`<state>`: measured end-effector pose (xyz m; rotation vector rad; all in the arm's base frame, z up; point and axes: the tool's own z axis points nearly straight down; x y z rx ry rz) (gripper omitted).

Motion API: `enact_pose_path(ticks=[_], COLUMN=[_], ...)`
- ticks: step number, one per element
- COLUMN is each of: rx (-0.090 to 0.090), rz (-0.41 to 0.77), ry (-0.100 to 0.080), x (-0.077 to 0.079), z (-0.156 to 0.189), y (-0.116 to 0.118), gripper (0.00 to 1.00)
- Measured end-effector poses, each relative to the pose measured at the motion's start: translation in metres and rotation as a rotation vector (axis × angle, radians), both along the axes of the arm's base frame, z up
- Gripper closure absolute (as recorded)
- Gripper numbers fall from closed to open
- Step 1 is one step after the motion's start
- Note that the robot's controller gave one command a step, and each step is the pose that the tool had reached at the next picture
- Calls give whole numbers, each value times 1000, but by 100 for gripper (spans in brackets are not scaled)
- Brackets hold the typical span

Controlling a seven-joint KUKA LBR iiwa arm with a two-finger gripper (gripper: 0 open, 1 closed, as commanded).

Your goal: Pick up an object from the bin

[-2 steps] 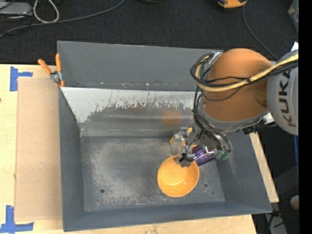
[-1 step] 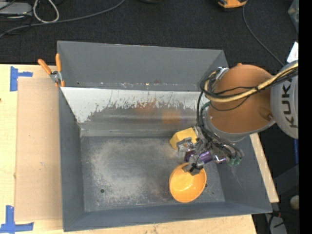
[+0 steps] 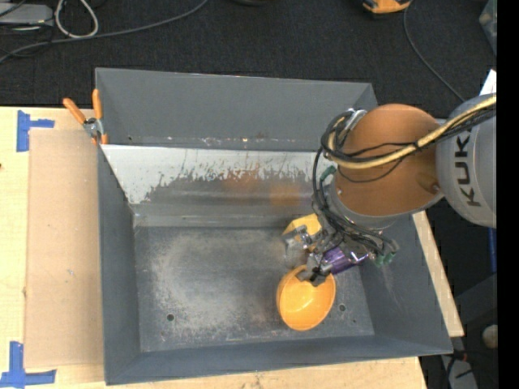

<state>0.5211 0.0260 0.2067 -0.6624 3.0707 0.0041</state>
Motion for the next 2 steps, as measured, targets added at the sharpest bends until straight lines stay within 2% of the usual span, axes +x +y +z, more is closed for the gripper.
enact_pose_path(ticks=[1,2], rx=[2,2], rz=[265,523], ry=[5,-3], x=[-7,13], z=[-37,-59], y=[-24,-28], gripper=[100,100])
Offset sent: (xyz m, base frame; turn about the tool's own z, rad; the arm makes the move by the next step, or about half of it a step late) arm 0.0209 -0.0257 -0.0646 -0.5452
